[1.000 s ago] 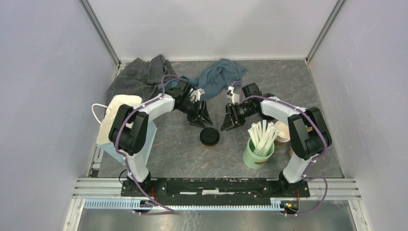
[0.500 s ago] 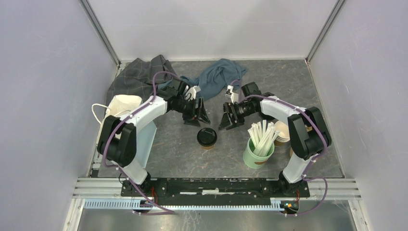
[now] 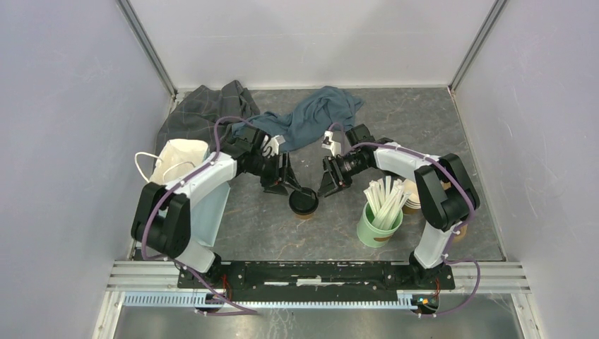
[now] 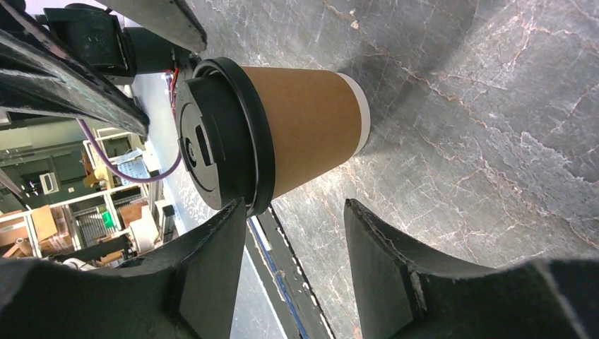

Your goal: Pack the takeout coffee

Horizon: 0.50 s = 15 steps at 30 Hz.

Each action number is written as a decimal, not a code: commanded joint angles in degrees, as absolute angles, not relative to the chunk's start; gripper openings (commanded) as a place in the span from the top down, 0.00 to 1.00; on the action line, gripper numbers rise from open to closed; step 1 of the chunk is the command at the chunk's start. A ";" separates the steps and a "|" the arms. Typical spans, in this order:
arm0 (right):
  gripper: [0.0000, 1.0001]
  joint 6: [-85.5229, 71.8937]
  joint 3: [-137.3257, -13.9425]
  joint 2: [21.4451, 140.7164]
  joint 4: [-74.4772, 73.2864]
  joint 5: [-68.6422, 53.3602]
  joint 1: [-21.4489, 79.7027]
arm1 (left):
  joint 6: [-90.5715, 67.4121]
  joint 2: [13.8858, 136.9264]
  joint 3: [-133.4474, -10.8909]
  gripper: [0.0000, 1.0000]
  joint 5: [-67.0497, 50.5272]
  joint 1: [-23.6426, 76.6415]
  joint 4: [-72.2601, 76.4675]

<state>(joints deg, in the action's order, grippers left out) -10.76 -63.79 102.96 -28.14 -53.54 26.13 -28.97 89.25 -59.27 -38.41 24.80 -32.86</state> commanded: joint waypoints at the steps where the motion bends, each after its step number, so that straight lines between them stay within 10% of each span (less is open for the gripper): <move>1: 0.41 -10.87 -64.69 102.83 -25.55 -55.37 25.97 | -33.27 84.65 -57.14 0.36 -37.90 24.35 -31.73; 15: 0.44 -11.35 -62.65 102.40 -24.29 -54.93 26.10 | -32.98 84.50 -53.55 0.69 -37.95 24.53 -33.38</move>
<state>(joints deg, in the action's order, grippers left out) -11.94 -63.02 102.96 -25.76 -54.00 26.13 -31.97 85.45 -54.26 -38.06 24.47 -32.91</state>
